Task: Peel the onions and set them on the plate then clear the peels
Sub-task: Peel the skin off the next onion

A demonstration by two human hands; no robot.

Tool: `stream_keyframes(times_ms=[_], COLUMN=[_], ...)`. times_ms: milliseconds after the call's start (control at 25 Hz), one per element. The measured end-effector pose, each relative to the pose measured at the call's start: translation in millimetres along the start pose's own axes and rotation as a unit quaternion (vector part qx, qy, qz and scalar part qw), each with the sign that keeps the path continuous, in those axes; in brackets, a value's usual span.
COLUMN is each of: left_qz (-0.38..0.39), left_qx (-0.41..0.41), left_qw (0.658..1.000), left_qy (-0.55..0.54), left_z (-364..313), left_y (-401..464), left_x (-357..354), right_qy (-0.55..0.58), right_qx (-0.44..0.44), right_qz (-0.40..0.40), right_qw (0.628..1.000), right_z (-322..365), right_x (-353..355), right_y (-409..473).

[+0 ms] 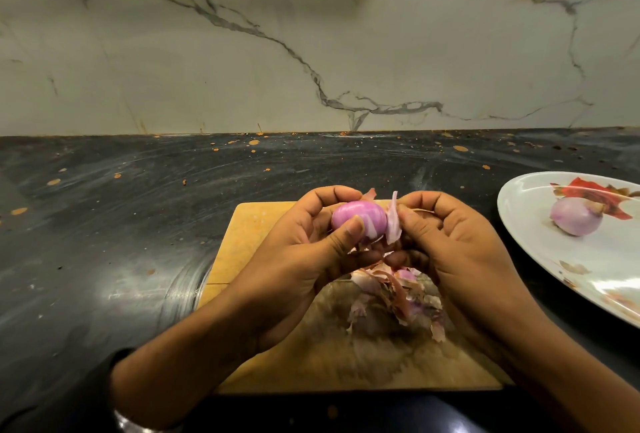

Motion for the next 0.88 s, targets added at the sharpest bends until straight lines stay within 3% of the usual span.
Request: stream_keyframes(times_ms=[160,320,640,880], left_qz=[-0.015,-0.011,-0.016,-0.011], left_qx=[0.007,0.01,0.013,0.015], left_qw=[1.0,1.0,1.0,1.0], left_qy=[0.007,0.002,0.0,-0.004], left_z=[2.2,3.2,4.9,5.7], left_y=[1.3,1.4,0.6,-0.2], left_x=[4.5,4.7,6.9,1.3], right_qy=[-0.009,-0.127,-0.099,-0.164], right_qx=[0.007,0.073,0.103,0.139], right_qz=[0.008,0.027,-0.004,-0.051], right_qw=[1.0,0.989,0.99,0.975], right_z=[3.6,17.3,18.0,18.3], right_x=[-1.5,-8.2,-1.6,4.8], right_y=[-3.7,-10.6,-8.3,-9.3])
Point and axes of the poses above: each hand's wrist, its own y-axis towards the middle knuckle, its own x-axis out of the back of the hand, z = x × y, the point moved 8 cm from there along y, towards the middle knuckle, and after that the axes turned 5 degrees about -y, right-handed, at the moved point
